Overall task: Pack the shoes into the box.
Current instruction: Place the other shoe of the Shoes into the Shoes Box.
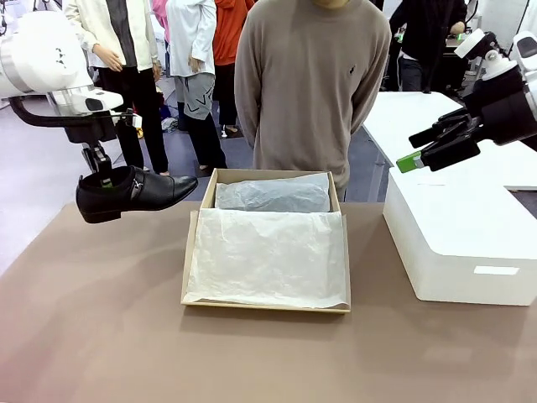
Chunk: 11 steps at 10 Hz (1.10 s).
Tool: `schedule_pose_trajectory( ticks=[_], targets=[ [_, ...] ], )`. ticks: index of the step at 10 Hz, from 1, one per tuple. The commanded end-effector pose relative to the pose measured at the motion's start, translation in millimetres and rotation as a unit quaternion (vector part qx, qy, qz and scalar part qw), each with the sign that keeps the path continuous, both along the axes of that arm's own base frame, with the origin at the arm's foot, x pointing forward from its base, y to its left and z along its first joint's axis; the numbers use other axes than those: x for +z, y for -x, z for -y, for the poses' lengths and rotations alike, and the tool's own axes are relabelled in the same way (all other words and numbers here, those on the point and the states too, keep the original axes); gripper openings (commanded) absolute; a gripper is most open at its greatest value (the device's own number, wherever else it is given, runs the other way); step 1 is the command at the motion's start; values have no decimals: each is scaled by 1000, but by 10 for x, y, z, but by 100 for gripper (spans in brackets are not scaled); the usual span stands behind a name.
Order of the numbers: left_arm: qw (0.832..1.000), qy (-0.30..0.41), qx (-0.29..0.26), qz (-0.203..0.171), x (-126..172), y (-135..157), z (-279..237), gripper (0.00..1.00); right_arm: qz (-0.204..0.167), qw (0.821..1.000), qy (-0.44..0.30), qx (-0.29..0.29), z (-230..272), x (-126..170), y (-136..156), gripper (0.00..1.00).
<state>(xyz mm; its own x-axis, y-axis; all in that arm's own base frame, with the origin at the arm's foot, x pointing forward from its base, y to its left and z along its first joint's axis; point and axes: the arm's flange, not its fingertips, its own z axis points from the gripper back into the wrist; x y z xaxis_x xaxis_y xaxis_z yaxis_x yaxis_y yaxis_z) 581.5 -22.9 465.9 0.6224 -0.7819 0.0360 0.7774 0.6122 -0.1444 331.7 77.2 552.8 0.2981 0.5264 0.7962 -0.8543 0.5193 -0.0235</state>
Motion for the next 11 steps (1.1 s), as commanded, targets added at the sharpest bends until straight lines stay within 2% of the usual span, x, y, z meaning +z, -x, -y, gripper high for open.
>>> schedule_pose_trajectory(
  ticks=[1, 3, 5, 7, 9, 11],
  targets=[
    [998, 13, 64, 4, 103, 34, 52, 0, 5, 1000, -7, 7, 2, 1, -19, 100],
    [985, 6, 171, 22, 367, 134, 232, 0, 5, 1000, -7, 7, 2, 1, -19, 100],
    [965, 5, 262, 5, 524, 186, 421, 0, 5, 1000, -7, 7, 2, 1, -19, 100],
    [929, -38, 368, 11, 667, 226, 718, 0, 5, 1000, -7, 7, 2, 1, -19, 100],
    [922, -26, 386, 0, 787, 272, 977, 0, 5, 1000, -7, 7, 2, 1, -19, 100],
    [909, -44, 414, 16, 786, 331, 1132, 0, 5, 1000, -7, 7, 2, 1, -19, 100]
  ],
)
